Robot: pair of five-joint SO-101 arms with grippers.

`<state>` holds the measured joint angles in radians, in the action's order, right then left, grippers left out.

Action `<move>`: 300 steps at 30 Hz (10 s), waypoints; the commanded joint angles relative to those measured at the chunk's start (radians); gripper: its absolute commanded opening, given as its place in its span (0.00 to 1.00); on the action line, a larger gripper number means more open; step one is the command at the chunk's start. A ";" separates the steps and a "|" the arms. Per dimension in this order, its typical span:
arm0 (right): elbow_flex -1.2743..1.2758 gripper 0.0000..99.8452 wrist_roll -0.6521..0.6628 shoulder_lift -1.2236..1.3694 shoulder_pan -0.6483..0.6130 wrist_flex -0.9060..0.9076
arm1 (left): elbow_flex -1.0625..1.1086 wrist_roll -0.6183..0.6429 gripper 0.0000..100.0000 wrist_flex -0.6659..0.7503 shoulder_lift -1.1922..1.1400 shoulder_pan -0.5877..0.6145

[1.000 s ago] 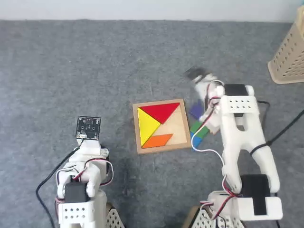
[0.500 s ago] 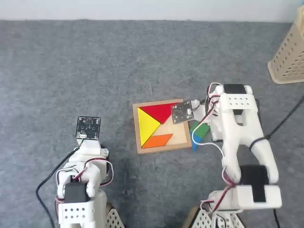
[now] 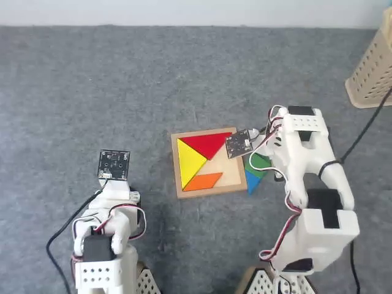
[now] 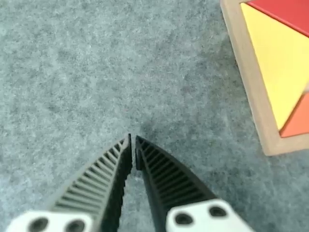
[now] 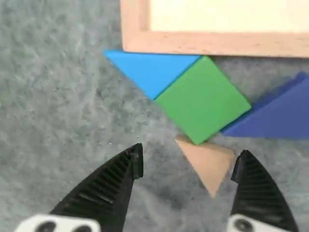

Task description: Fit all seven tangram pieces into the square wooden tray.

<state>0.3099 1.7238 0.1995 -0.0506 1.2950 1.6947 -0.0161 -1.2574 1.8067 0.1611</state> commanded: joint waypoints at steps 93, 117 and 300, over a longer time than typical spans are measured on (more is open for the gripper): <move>0.252 0.16 -0.597 -0.113 -0.005 -0.298 | -0.010 -0.003 0.02 -0.006 0.018 -0.005; 0.089 0.07 -0.819 -0.360 -0.044 0.042 | -0.010 -0.003 0.02 -0.006 0.018 -0.005; 1.154 0.01 -1.293 -1.251 0.206 -0.344 | -1.504 -0.661 0.03 -0.123 -1.895 -0.586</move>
<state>1.4730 0.4074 -1.0249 0.1504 0.9712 0.1097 -0.7357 -1.5121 -0.1680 -0.2839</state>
